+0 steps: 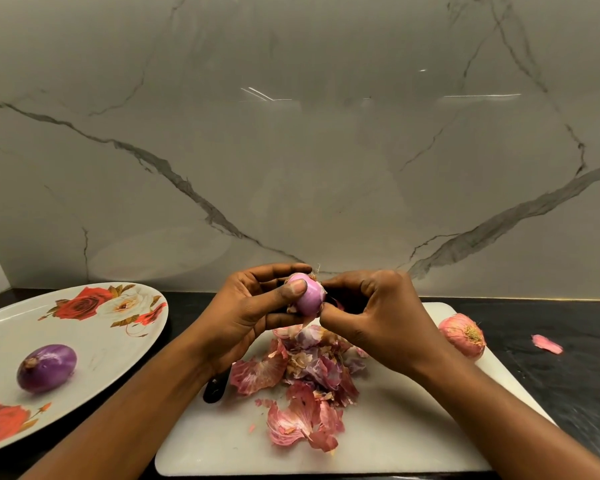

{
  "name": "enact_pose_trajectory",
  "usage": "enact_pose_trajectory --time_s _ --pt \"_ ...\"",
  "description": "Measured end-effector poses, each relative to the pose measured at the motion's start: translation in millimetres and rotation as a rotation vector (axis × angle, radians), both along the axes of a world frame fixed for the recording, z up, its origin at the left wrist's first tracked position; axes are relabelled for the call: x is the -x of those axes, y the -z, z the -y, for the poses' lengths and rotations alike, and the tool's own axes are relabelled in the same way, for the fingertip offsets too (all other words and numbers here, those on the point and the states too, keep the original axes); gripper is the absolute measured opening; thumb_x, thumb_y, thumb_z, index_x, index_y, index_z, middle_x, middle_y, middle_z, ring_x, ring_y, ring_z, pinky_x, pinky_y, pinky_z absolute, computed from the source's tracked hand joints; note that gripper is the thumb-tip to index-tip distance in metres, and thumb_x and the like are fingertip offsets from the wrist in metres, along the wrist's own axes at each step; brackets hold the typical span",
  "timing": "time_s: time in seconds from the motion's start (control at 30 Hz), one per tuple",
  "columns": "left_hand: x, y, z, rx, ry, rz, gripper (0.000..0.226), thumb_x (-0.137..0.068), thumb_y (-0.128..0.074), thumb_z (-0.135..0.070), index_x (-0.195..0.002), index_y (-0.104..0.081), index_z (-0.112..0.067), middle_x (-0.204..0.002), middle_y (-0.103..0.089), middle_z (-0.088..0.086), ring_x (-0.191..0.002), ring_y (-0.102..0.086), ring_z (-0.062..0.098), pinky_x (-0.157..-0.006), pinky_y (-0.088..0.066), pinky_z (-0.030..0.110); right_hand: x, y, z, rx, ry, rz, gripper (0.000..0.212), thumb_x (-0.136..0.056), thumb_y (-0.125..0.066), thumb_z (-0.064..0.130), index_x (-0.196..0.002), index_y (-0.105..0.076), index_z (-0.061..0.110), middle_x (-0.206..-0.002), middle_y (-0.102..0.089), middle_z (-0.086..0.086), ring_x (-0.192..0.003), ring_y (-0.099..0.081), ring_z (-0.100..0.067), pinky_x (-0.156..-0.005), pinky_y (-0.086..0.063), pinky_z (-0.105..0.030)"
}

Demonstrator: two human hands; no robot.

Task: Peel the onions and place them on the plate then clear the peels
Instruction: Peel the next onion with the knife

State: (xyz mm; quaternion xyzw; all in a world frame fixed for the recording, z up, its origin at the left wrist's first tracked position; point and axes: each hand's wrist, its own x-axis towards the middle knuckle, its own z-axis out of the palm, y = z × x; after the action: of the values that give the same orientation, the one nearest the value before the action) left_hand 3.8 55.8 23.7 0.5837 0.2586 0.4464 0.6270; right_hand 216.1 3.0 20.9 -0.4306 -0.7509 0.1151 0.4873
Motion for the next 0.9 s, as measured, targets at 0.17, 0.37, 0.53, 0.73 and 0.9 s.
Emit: enact_pose_trajectory --time_s 0.17,0.37,0.53,0.73,0.9 --pt "-0.9 1.0 -0.5 0.007 0.001 -0.006 0.043 -0.084 -0.073 -0.009 -0.126 -0.071 -0.003 -0.122 -0.075 0.022 -0.108 -0.075 0.039 -0.077 -0.067 0.037 -1.7 3.4 -2.2 -0.056 0.019 0.054 0.031 -0.092 -0.071 0.043 -0.108 -0.083 0.019 -0.084 -0.079 0.004 -0.073 -0.074 -0.018 -0.063 -0.062 -0.042" --pt "-1.4 0.6 3.5 0.027 0.06 -0.001 0.042 -0.084 -0.071 -0.007 -0.126 -0.071 -0.002 -0.12 -0.075 0.023 -0.104 -0.075 0.044 -0.08 -0.067 0.041 -6.5 3.6 -4.9 -0.142 0.104 0.065 0.012 -0.092 -0.075 0.011 -0.096 -0.085 0.017 -0.072 -0.074 0.011 -0.059 -0.067 -0.009 -0.052 -0.055 -0.028" --pt "0.6 0.4 2.0 0.027 0.068 0.02 0.038 -0.085 -0.071 -0.006 -0.123 -0.076 -0.006 -0.124 -0.073 0.023 -0.107 -0.075 0.044 -0.081 -0.067 0.04 -5.3 4.2 -5.5 -0.103 0.093 0.031 0.019 -0.094 -0.071 0.011 -0.105 -0.085 0.018 -0.083 -0.08 0.01 -0.067 -0.073 -0.013 -0.058 -0.061 -0.037" --pt "3.6 0.1 -1.9 0.002 0.031 0.051 0.041 -0.088 -0.067 -0.006 -0.129 -0.07 -0.003 -0.125 -0.073 0.023 -0.107 -0.075 0.042 -0.084 -0.066 0.041 -4.6 -1.8 0.0 -0.049 -0.016 -0.008 0.031 -0.096 -0.072 0.041 -0.117 -0.081 0.02 -0.101 -0.081 0.012 -0.091 -0.077 -0.004 -0.076 -0.065 -0.027" --pt "4.4 -1.2 -2.0 -0.003 0.033 0.069 0.043 -0.088 -0.067 -0.008 -0.131 -0.068 -0.003 -0.126 -0.072 0.023 -0.106 -0.075 0.042 -0.083 -0.066 0.039 -7.1 -1.8 -3.9 -0.062 -0.03 -0.017 0.027 -0.095 -0.078 0.027 -0.12 -0.08 0.018 -0.108 -0.081 0.008 -0.095 -0.077 0.0 -0.08 -0.065 -0.027"
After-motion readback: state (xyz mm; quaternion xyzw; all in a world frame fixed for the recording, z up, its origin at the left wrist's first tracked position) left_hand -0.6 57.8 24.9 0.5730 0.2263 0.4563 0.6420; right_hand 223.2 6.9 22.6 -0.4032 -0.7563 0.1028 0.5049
